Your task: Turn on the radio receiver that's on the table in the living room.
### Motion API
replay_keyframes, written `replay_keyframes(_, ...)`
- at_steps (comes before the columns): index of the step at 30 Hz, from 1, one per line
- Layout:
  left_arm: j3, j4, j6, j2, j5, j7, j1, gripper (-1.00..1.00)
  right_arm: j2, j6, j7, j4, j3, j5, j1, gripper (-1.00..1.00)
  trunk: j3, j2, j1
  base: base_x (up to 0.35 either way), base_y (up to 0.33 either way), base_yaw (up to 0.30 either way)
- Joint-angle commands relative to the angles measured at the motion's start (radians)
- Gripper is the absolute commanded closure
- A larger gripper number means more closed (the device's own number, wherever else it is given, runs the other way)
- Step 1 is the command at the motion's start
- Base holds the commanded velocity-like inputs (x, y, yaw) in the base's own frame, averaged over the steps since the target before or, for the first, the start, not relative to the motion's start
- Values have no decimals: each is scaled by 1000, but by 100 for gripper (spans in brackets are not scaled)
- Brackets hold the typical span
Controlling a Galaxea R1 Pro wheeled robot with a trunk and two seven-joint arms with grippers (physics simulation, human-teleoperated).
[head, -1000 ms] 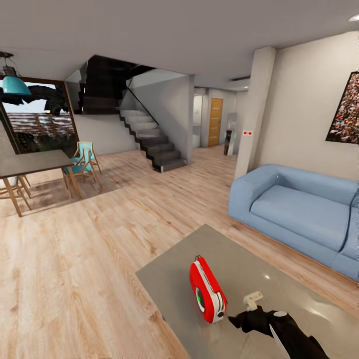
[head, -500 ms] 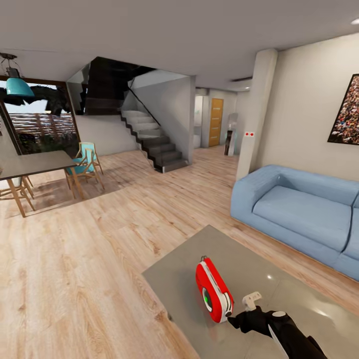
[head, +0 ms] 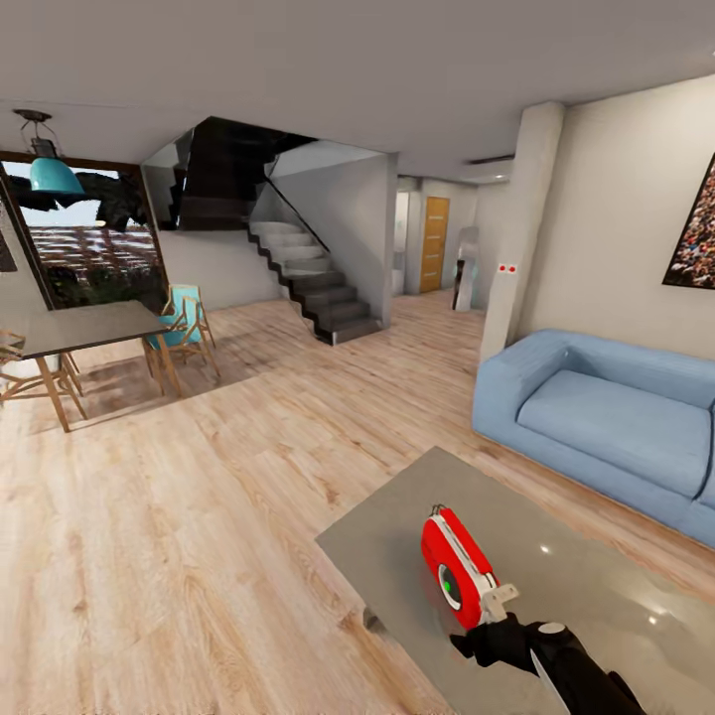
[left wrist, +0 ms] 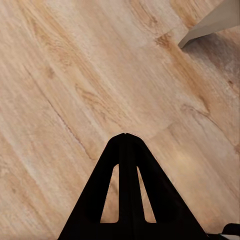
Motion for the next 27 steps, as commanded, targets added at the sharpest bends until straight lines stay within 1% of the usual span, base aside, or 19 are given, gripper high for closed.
replay_keyframes(1, 0, 0, 0, 0, 0, 0, 0, 100, 0, 0, 0, 0, 0, 0, 0, -100, 3, 7, -4, -111, 320, 0)
replay_keyframes(7, 1, 0, 0, 1, 0, 0, 0, 100, 1, -4, -7, 1, 0, 0, 0, -100, 22, 49, -27, -111, 320, 0)
replay_keyframes(10, 2, 0, 1, 3, -1, 0, 0, 100, 1, -28, -7, 9, 0, -1, 0, -100, 31, 70, -38, -112, 320, 0)
replay_keyframes(11, 3, 0, 1, 3, -1, 0, 0, 100, 2, -45, -7, 18, 0, -2, 0, -100, 35, 77, -42, -112, 320, 0)
replay_keyframes(14, 4, 0, 2, 4, -1, 0, 0, 100, 8, -63, -8, 36, 0, -2, 0, -100, 44, 98, -54, -112, 320, 0)
replay_keyframes(18, 4, 1, 3, 5, -2, 0, 0, 100, 19, -106, -26, 110, 0, 0, 0, -100, 57, 126, -69, -112, 320, 0)
replay_keyframes(20, 5, 8, 2, 8, -3, 0, 0, 100, 26, -151, -57, 161, 0, 2, 0, -100, 63, 140, -77, -114, 319, 0)
replay_keyframes(22, 6, 29, 2, 13, -3, 1, 0, 100, 31, -194, -107, 217, 0, 3, 0, -100, 69, 154, -84, -124, 314, 0)
replay_keyframes(23, 5, 44, 1, 21, -4, 1, 0, 100, 37, -206, -139, 247, 0, 4, 0, -100, 72, 161, -88, -134, 308, 0)
replay_keyframes(26, 4, 91, -9, 51, -4, 2, 0, 100, 53, -224, -243, 342, 0, 6, 0, -100, 82, 182, -100, -144, 301, 0)
replay_keyframes(27, 6, 145, -69, 81, -5, 2, 0, 100, 61, -251, -338, 463, 0, 9, 1, -100, 82, 182, -100, -49, 123, 0)
